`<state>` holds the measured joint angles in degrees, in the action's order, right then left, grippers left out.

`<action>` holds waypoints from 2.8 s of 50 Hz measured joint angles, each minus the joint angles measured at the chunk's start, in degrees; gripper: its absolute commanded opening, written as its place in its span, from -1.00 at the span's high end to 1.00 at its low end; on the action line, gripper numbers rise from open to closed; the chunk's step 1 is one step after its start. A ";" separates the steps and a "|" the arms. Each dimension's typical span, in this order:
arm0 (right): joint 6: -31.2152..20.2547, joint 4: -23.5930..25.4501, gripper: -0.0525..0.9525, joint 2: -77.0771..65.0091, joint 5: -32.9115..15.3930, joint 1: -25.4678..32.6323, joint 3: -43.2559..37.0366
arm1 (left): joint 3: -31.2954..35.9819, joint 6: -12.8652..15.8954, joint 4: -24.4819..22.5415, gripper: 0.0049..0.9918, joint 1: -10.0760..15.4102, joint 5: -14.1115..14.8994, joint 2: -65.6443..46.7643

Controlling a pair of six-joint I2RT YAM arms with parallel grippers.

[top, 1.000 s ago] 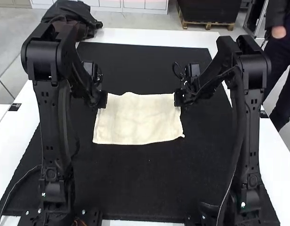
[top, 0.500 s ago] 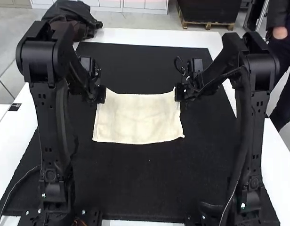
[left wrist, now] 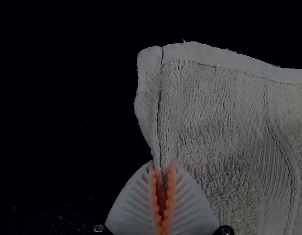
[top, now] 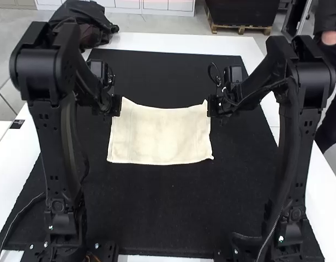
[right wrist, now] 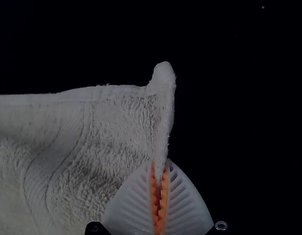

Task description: Fold the towel.

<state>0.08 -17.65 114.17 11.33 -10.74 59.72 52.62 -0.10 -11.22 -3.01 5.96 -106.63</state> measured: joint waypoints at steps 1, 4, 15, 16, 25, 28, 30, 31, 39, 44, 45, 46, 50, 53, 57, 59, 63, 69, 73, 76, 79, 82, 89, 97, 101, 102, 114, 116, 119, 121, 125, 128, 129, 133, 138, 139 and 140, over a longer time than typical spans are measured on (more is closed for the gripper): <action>0.04 0.13 0.94 -0.46 0.09 0.00 -0.22 | -0.09 0.00 0.22 0.96 0.00 0.07 0.39; 0.15 0.46 0.94 -1.97 0.35 0.00 -0.83 | -0.35 0.00 0.48 0.96 0.00 0.11 1.53; 0.17 1.38 0.94 -6.88 1.36 0.07 -2.86 | -1.57 -0.02 1.79 0.96 0.00 0.42 5.81; 0.17 1.55 0.94 -7.26 1.44 0.13 -3.08 | -1.70 -0.02 1.97 0.96 0.02 0.50 6.12; 0.28 3.45 0.94 -9.70 2.51 0.68 -5.27 | -2.69 -0.02 3.91 0.96 0.00 1.03 8.50; 0.35 4.02 0.94 -10.67 2.89 0.81 -5.97 | -3.04 -0.02 4.33 0.96 0.02 1.29 9.29; 0.35 4.39 0.94 -11.28 3.13 0.92 -6.29 | -3.19 -0.02 4.66 0.96 0.00 1.42 9.84; 0.37 4.72 0.94 -11.72 3.34 0.98 -6.51 | -3.28 -0.02 4.83 0.96 0.00 1.44 10.08; 0.39 6.05 0.94 -14.21 4.39 1.38 -7.52 | -4.46 -0.02 5.90 0.96 0.00 1.79 12.44; 0.39 7.06 0.94 -15.50 5.25 1.51 -7.93 | -5.53 -0.02 6.12 0.96 0.00 1.90 14.32; 0.39 7.23 0.94 -15.74 5.35 1.49 -8.07 | -5.75 -0.02 6.19 0.96 0.00 1.90 14.67; 0.39 7.23 0.94 -15.82 5.40 1.49 -8.17 | -5.95 -0.02 6.27 0.96 0.00 1.99 15.02; 0.42 7.72 0.94 -16.59 5.66 1.51 -9.09 | -6.80 -0.02 6.86 0.96 0.02 2.05 16.33; 0.42 7.96 0.94 -17.18 5.90 1.49 -9.94 | -7.61 -0.02 7.26 0.96 0.00 2.05 17.42; 0.42 8.35 0.94 -17.88 6.34 1.49 -11.10 | -8.61 -0.02 7.52 0.96 0.00 2.05 18.62; 0.44 8.55 0.94 -18.16 6.54 1.51 -11.65 | -9.09 -0.02 7.61 0.96 0.00 2.05 19.17; 0.59 8.61 0.94 -18.91 6.95 1.49 -12.92 | -9.94 -0.02 8.02 0.96 0.00 2.08 20.13; 0.79 9.01 0.94 -19.85 7.32 1.49 -14.29 | -11.28 -0.02 8.70 0.96 0.00 2.14 21.55; 0.83 9.22 0.94 -20.46 7.43 1.51 -15.23 | -12.24 -0.02 9.14 0.96 0.00 2.25 22.21; 0.85 9.33 0.94 -20.92 7.58 1.51 -16.06 | -12.98 -0.02 9.35 0.96 0.00 2.25 22.38; 0.83 9.42 0.94 -21.20 7.69 1.51 -16.61 | -13.79 -0.02 9.49 0.96 0.00 2.25 22.64; 0.83 9.44 0.94 -21.35 7.82 1.51 -17.14 | -14.69 -0.02 9.49 0.96 -0.02 2.27 23.26; 0.83 9.49 0.94 -21.35 7.89 1.51 -18.21 | -16.59 -0.02 9.27 0.96 -0.07 2.27 25.27; 0.83 9.62 0.94 -21.38 8.02 1.51 -19.19 | -18.03 -0.02 9.75 0.96 -0.11 2.27 26.80; 0.81 10.10 0.94 -21.35 8.07 1.49 -19.67 | -18.82 0.00 10.23 0.96 -0.11 2.27 27.69; 0.81 10.14 0.94 -21.35 8.07 1.49 -19.82 | -19.08 0.00 10.36 0.96 -0.11 2.27 28.02; 0.81 10.51 0.94 -22.49 8.28 1.51 -21.79 | -22.49 0.00 10.93 0.96 -0.11 2.27 32.41; 0.81 10.58 0.94 -22.84 8.31 1.49 -21.97 | -23.15 0.00 10.97 0.96 -0.11 2.27 33.05; 0.81 10.58 0.94 -23.34 8.44 1.49 -22.38 | -24.20 0.00 10.99 0.96 -0.11 2.27 34.01; 0.81 10.73 0.94 -23.63 8.44 1.49 -22.67 | -24.87 0.00 11.02 0.96 -0.11 2.27 34.64; 0.81 10.80 0.94 -24.30 8.44 1.51 -23.56 | -26.01 0.00 11.02 0.96 -0.11 2.27 35.71; 0.81 10.86 0.94 -24.70 8.46 1.51 -24.39 | -26.64 0.00 10.99 0.96 -0.11 2.25 36.30; 0.81 10.91 0.94 -24.76 8.46 1.51 -24.57 | -26.86 0.00 10.99 0.96 -0.11 2.27 36.48; 0.81 10.95 0.94 -24.94 8.46 1.51 -25.42 | -27.43 0.00 10.99 0.96 -0.11 2.25 36.72; 0.81 10.60 0.94 -24.94 8.46 1.49 -26.10 | -28.00 0.00 10.84 0.96 -0.11 2.27 36.74; 0.83 10.27 0.93 -24.94 8.46 1.51 -26.27 | -28.09 -0.02 10.69 0.96 -0.11 2.25 36.74; 0.83 9.90 0.93 -24.94 8.46 1.49 -26.45 | -28.15 -0.02 10.56 0.96 -0.11 2.25 36.74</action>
<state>0.91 -7.75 89.23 19.79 -9.26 33.28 24.47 -0.12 -0.67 -3.11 8.21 -69.89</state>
